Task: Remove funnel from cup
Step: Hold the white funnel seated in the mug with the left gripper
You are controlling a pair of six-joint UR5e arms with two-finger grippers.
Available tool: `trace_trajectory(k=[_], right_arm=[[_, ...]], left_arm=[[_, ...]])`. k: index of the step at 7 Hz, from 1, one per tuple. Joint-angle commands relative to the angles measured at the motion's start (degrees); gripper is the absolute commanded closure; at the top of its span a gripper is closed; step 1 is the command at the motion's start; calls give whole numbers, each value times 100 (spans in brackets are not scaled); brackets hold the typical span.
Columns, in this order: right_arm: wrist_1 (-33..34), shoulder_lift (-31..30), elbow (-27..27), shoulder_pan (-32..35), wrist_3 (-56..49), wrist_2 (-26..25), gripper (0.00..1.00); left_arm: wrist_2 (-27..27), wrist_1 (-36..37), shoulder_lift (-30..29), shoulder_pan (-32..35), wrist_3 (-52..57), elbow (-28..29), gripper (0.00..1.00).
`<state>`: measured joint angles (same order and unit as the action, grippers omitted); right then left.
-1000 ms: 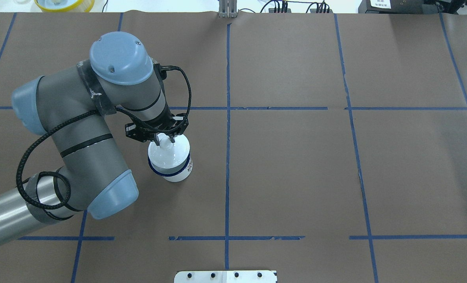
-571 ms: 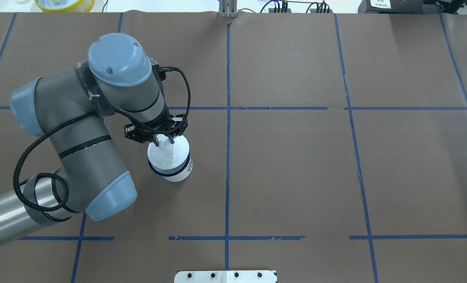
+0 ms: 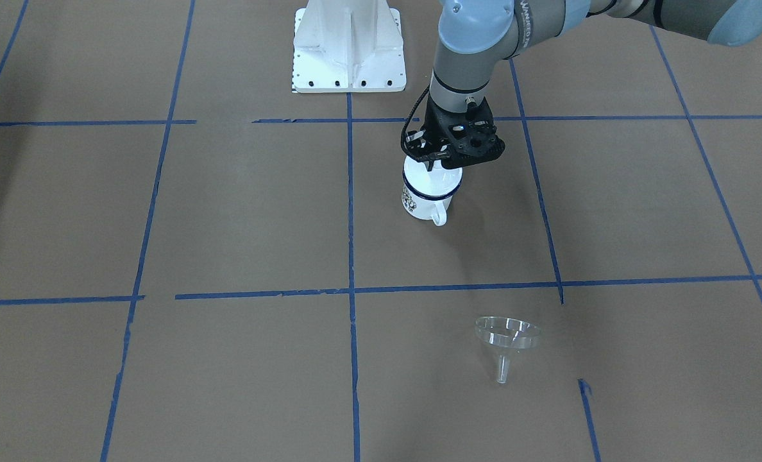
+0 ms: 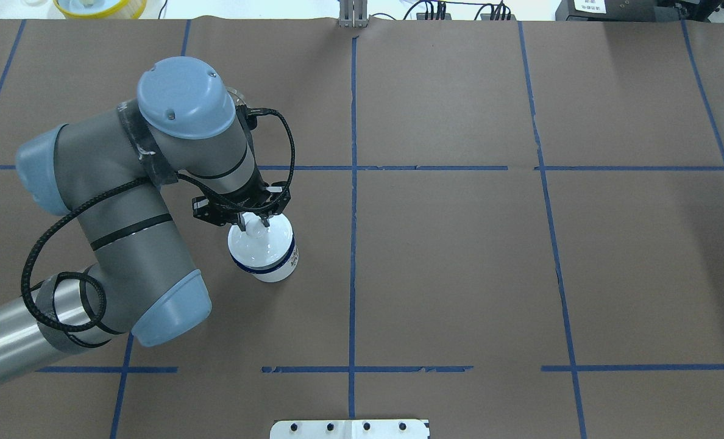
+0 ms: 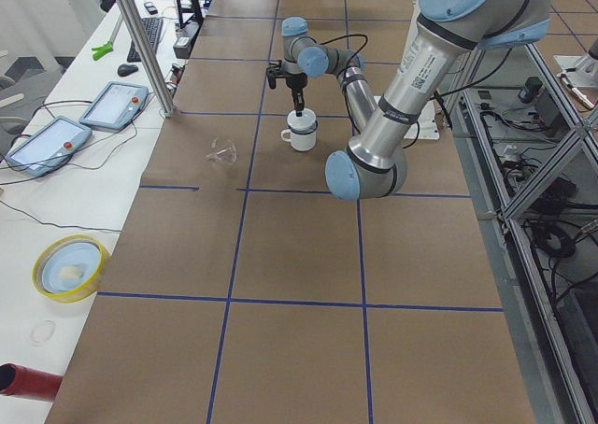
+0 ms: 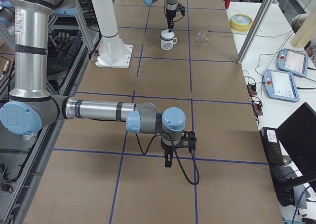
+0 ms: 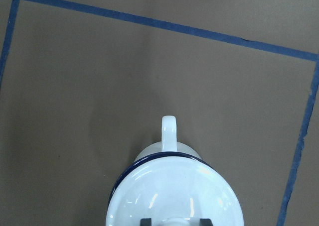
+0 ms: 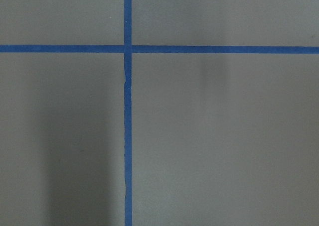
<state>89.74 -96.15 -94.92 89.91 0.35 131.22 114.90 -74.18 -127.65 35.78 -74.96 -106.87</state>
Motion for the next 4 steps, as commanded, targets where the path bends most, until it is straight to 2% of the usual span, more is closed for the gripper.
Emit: trace_trajectory(k=[1,3,4], right_arm=[[0,0,0,0,0,0,0],[0,0,0,0,0,0,0],[0,0,0,0,0,0,0]], left_arm=[[23,0,4,-44,-1,-1,100],[23,-9,4,-53,-1,-1,100],[23,-9,12,-53,8,8,92]])
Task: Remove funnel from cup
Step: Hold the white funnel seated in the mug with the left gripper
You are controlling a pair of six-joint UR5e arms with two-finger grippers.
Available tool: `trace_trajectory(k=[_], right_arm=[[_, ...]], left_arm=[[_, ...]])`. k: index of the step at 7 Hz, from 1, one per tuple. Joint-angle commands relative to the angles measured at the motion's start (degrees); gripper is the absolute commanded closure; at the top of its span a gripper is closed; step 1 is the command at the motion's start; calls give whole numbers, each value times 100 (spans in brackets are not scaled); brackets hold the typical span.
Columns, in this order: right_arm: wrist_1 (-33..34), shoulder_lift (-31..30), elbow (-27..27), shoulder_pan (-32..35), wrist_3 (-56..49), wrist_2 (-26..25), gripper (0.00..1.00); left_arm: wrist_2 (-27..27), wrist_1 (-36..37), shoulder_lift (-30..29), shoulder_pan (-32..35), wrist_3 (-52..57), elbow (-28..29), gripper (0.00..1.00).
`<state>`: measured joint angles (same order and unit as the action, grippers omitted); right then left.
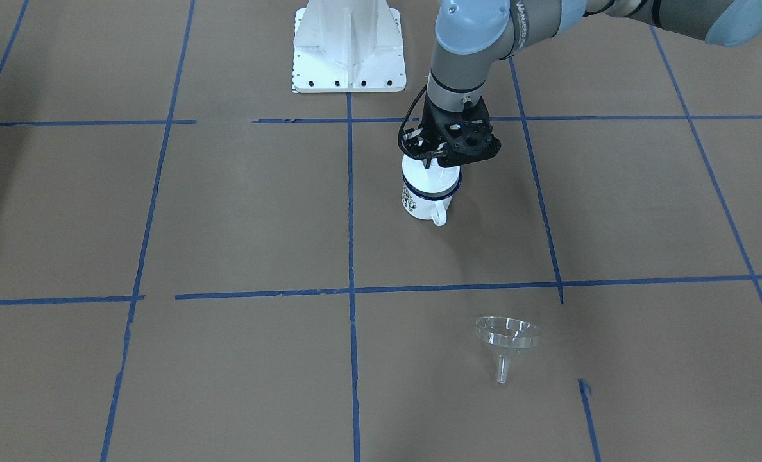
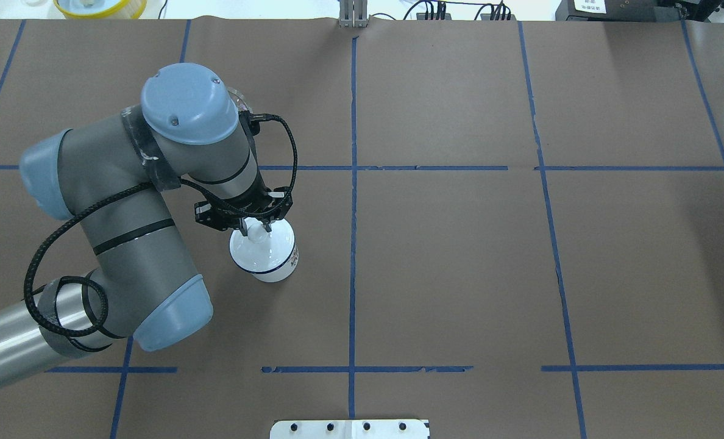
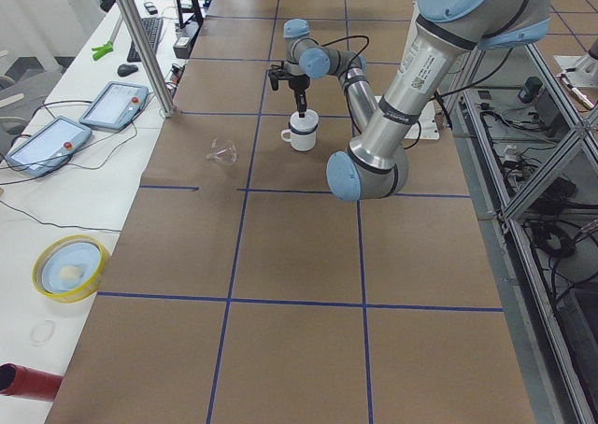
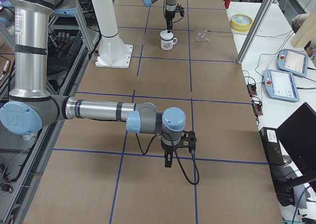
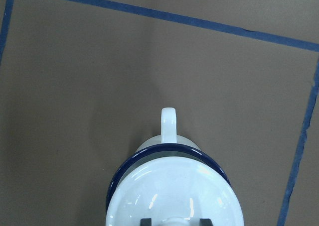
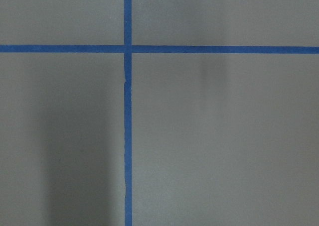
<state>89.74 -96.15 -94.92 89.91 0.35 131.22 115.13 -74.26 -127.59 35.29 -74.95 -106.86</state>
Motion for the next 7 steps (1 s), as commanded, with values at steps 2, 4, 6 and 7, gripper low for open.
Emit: trace_trajectory(k=[2,4,6,7], right_arm=[[0,0,0,0,0,0,0],[0,0,0,0,0,0,0],[0,0,0,0,0,0,0],[0,0,0,0,0,0,0]], left_arm=[[-8,-10,15,4,16,8,1],[-8,-10,32,4,16,-54,0],[-17,-10,84,13,16,-115,0],[-8,-10,85,13,16,-116,0]])
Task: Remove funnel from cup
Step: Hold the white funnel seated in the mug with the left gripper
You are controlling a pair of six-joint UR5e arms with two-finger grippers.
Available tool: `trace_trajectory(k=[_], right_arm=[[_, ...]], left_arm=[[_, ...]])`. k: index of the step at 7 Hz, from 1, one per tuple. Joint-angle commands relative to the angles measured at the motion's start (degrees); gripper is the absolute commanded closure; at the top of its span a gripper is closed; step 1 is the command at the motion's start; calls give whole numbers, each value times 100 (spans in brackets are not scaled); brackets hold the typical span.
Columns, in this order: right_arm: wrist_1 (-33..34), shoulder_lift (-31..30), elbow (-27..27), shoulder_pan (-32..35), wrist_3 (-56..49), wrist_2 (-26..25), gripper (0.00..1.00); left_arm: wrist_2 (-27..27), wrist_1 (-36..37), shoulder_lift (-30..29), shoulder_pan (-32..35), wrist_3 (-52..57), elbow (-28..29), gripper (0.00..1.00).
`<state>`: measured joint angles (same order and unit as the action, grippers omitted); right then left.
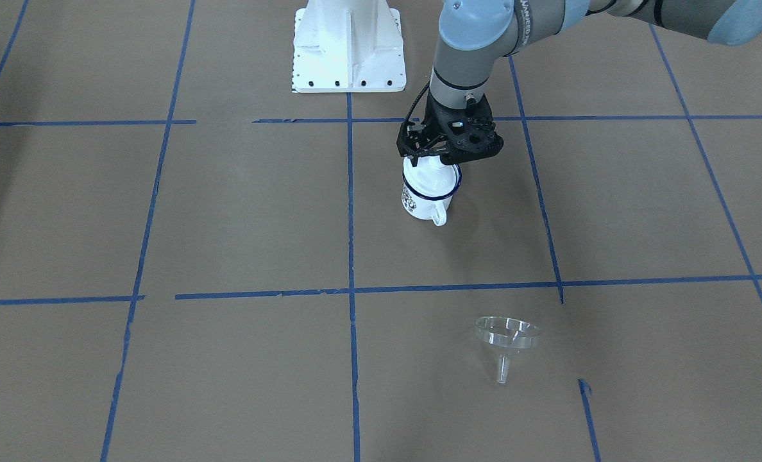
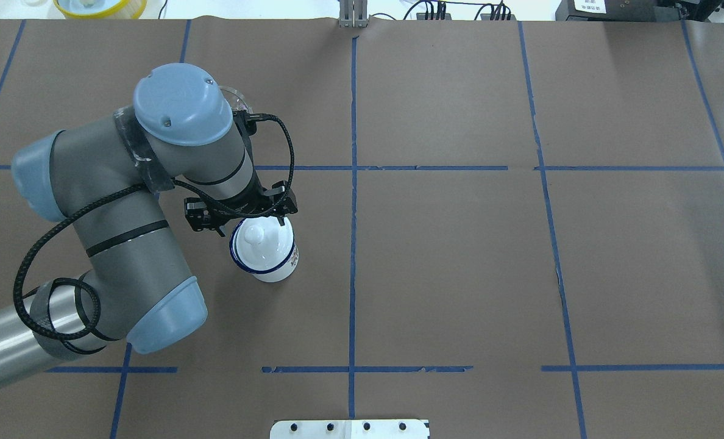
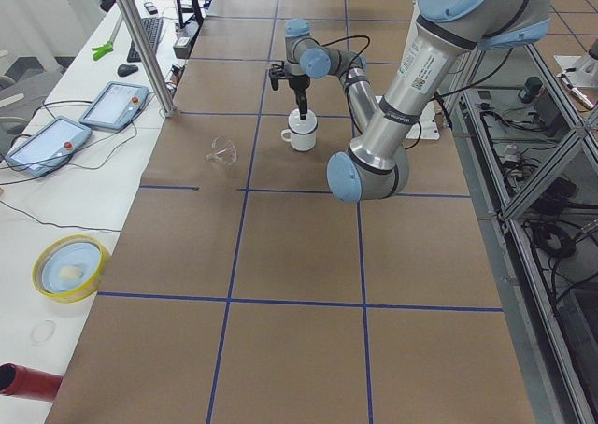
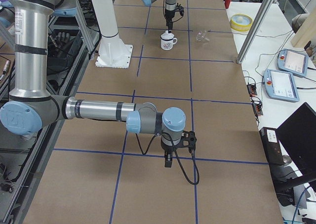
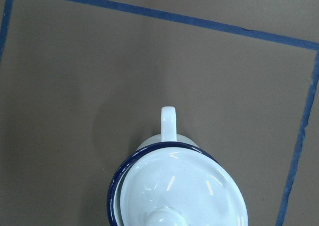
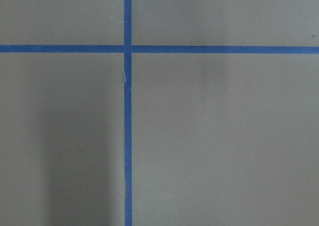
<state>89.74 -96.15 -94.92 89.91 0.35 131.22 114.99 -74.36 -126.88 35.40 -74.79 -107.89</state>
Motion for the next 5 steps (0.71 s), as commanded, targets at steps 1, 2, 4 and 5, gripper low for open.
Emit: trace_trajectory(k=[1,2,4,5], right_arm=[[0,0,0,0,0,0,0],[0,0,0,0,0,0,0],[0,0,0,0,0,0,0],[0,0,0,0,0,0,0]], left_arm=[[15,0,-29,-7,-9,-170,0],[24,-17,-134,-7,-78,-241,0],[15,-1058,-179,-25,-464,343,0],[15,-1333,-179,-33,-596,478,0]])
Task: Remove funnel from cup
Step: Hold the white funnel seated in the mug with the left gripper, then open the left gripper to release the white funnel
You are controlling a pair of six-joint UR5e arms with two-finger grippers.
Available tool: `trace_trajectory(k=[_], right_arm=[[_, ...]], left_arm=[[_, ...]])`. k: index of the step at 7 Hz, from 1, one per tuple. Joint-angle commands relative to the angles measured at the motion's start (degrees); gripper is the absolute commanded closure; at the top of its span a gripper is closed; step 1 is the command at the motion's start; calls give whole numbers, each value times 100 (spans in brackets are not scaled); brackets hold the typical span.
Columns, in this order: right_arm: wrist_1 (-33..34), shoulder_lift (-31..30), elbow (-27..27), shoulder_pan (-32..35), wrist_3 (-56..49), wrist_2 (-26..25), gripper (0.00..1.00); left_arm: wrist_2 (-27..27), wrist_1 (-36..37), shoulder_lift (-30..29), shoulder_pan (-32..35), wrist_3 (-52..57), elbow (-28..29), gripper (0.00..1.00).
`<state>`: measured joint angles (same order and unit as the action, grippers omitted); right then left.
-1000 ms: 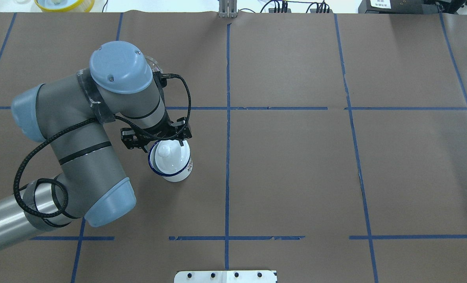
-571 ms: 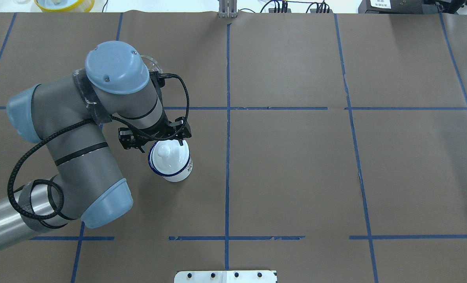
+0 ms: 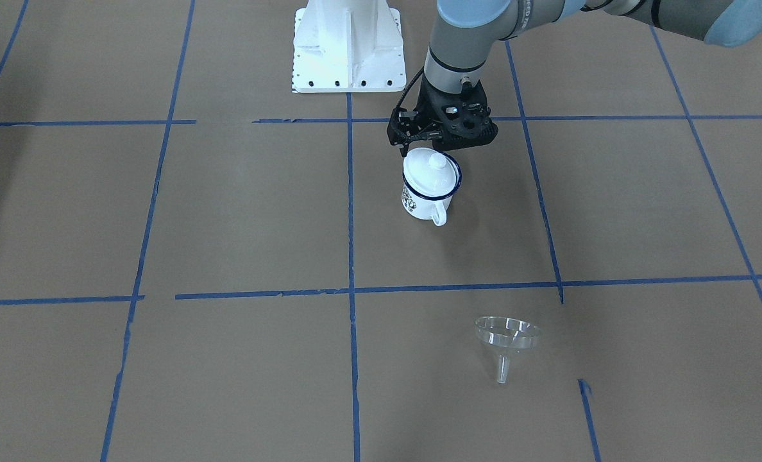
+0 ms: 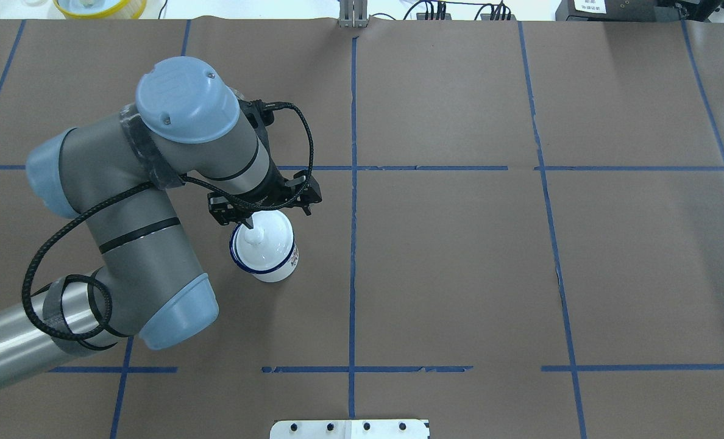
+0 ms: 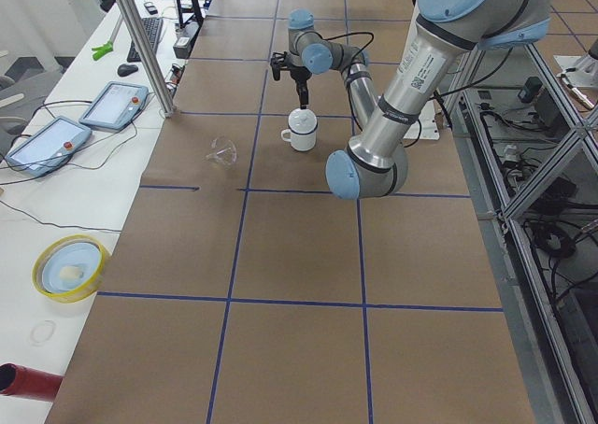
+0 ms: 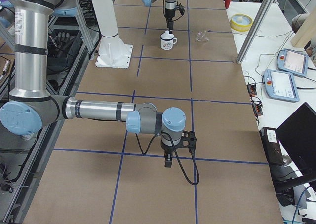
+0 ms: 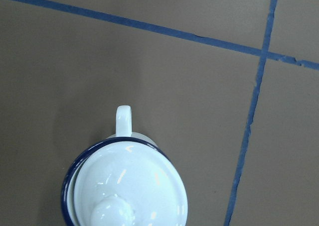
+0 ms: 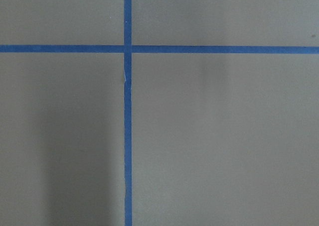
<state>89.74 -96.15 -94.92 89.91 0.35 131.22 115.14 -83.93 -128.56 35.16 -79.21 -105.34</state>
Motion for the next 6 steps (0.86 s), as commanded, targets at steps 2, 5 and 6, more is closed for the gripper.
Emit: trace_trajectory(k=[2,5,6], right_arm=[[0,0,0,0,0,0,0],[0,0,0,0,0,0,0],[0,0,0,0,0,0,0]], left_arm=[[-1,-693,-20,-62,-322,355,0],[-1,-1002,-29,-132,-428,523,0],[-1,-1020,-29,-150,-446,523,0]])
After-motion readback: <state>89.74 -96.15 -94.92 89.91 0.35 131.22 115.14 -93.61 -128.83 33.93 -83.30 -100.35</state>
